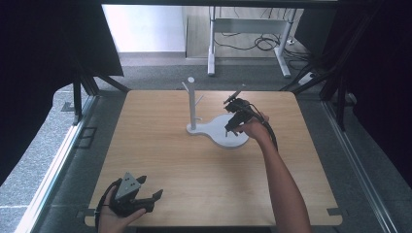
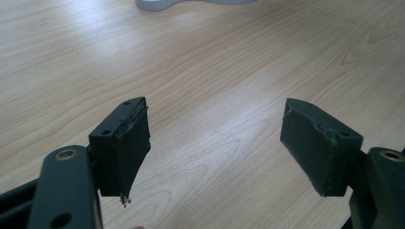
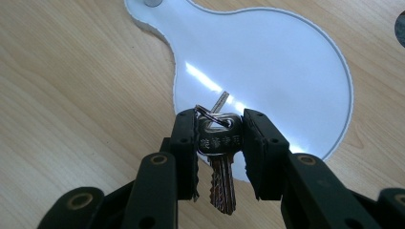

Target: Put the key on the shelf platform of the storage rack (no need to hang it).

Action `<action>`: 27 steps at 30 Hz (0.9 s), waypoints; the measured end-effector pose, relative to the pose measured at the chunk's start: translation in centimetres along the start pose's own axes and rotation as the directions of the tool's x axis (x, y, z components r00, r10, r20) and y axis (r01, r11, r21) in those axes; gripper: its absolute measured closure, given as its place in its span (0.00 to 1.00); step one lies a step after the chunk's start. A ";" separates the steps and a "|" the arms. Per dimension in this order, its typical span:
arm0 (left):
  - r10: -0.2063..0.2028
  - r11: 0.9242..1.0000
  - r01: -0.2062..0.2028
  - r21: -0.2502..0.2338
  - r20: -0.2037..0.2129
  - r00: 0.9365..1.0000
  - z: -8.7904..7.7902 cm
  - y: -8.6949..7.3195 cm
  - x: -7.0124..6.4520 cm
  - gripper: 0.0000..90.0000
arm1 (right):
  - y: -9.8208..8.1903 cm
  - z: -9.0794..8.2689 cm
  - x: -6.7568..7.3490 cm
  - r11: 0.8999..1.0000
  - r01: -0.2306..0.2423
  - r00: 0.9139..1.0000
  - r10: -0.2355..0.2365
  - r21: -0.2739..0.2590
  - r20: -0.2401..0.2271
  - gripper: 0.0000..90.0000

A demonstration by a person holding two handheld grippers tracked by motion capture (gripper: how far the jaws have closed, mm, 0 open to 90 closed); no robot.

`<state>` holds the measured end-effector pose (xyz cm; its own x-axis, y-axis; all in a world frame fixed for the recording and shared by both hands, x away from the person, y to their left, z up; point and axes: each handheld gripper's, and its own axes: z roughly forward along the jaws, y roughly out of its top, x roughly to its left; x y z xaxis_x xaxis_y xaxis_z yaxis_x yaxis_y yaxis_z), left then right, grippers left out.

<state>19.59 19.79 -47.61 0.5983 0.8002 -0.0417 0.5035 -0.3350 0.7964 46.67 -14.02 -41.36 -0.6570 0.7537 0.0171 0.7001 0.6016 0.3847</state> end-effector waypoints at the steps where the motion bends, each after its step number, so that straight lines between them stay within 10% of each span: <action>1: -0.001 1.000 0.001 -0.002 0.001 1.000 0.0 0.0 0.0 0.28 | 0.1 0.1 -0.1 1.000 -0.005 1.000 0.005 0.001 -0.002 0.76; 27: -0.003 1.000 0.003 -0.013 -0.002 1.000 -0.4 0.0 0.0 0.28 | 0.4 3.3 -1.4 0.997 -0.072 0.997 0.072 -0.004 0.015 0.76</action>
<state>19.36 19.96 -47.35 0.5956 0.8022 -0.0429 0.4973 -0.3262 0.8039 48.86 -13.95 -44.28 -0.6006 0.7989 0.0306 0.7442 0.5447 0.3866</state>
